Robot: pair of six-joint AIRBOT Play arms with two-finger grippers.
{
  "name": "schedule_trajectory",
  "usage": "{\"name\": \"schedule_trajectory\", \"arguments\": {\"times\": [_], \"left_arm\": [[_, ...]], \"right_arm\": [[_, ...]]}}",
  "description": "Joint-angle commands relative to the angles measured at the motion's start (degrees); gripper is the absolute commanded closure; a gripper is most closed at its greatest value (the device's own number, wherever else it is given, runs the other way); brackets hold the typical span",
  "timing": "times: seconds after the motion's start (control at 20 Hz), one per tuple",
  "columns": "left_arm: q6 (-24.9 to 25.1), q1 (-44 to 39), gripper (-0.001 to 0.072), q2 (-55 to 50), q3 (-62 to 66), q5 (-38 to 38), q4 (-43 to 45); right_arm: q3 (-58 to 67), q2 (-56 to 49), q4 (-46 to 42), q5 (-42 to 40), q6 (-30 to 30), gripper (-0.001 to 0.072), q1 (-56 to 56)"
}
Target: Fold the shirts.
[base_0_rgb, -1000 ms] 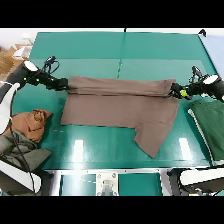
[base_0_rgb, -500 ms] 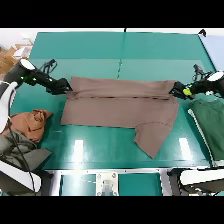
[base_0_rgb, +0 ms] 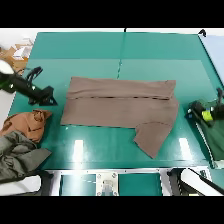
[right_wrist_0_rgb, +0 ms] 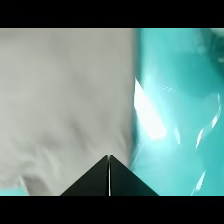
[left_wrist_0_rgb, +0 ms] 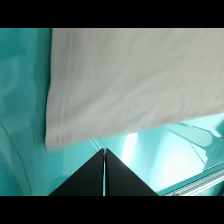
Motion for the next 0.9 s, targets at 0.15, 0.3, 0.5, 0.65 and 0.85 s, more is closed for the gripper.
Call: {"name": "schedule_trajectory", "arguments": {"times": [0.15, 0.3, 0.5, 0.65, 0.85], "left_arm": [[-6.73, 0.17, 0.0113, 25.99, -33.7, 15.02, -1.62], [-5.22, -0.15, 0.0113, 26.69, -42.51, 25.9, -11.13], [-5.81, -10.54, 0.0116, 25.94, -46.47, 45.81, -18.38], [-6.71, -16.48, 0.0241, 19.8, -46.18, 54.23, -21.84], [-6.67, -16.65, 0.0241, 12.41, -43.89, 55.95, -22.53]], "right_arm": [[-23.87, 17.22, 0.04, -0.57, 3.13, 0.0306, -5.29], [-29.03, 17.14, 2.34, -4.96, 3.1, 0.0307, -4.39], [-29.81, 16.63, 4.74, -10.34, 4.72, 0.0316, 2.56], [-29.83, 12.63, 5.53, -12.66, 6.19, 0.0312, 7.06], [-29.83, 5.75, 9.53, -15.3, 5.86, 0.0282, 9.9]]}}
